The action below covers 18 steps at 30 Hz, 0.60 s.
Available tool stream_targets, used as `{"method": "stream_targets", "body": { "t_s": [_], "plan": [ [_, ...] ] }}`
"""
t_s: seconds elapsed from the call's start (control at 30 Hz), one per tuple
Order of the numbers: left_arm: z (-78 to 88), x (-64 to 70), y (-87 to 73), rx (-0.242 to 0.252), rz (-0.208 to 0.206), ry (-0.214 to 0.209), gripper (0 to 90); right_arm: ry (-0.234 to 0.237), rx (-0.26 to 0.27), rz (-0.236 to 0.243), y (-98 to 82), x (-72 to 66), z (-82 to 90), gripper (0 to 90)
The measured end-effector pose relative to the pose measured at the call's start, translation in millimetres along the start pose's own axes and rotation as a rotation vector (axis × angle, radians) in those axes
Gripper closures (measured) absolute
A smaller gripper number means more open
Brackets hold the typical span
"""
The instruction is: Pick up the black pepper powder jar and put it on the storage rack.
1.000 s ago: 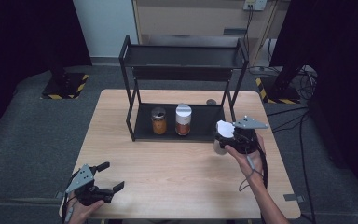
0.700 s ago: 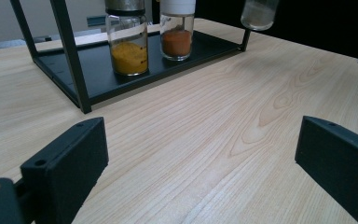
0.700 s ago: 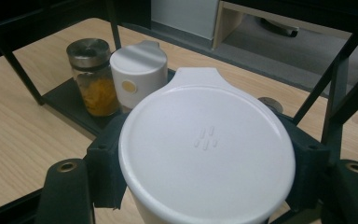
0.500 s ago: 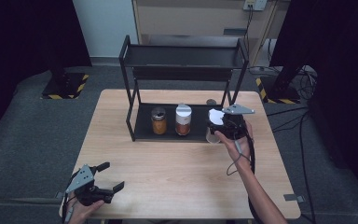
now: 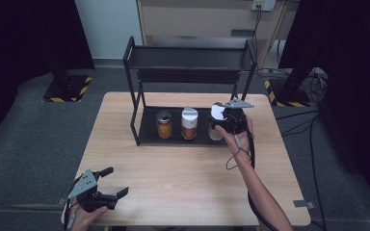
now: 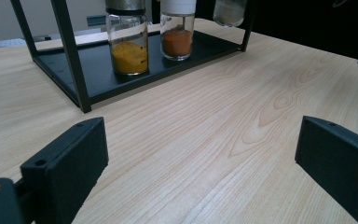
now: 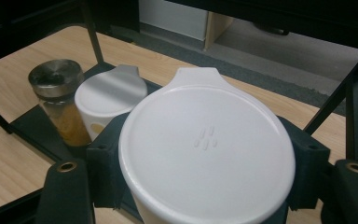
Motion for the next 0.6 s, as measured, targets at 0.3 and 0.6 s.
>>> {"method": "stream_targets", "body": {
  "t_s": [0.3, 0.6],
  "plan": [
    [0.2, -0.4, -0.3, 0.002, 0.003, 0.001, 1.5, -0.026, -0.010, -0.002, 0.0, 3.3, -20.5, 30.7],
    [0.3, -0.8, -0.5, 0.004, 0.005, 0.001, 1.5, -0.049, -0.025, -0.001, -6.9, 5.3, -34.3, 30.7]
  ]
}}
Point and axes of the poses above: each handheld gripper's, and its own axes: z roughly backward along the jaws, y roughly out of its top, x roughly to its right, the point moved 6 cm from there along -z, roughly forward along the jaws, and after that the axes turned 10 degrees about x, right-handed, at the moved point
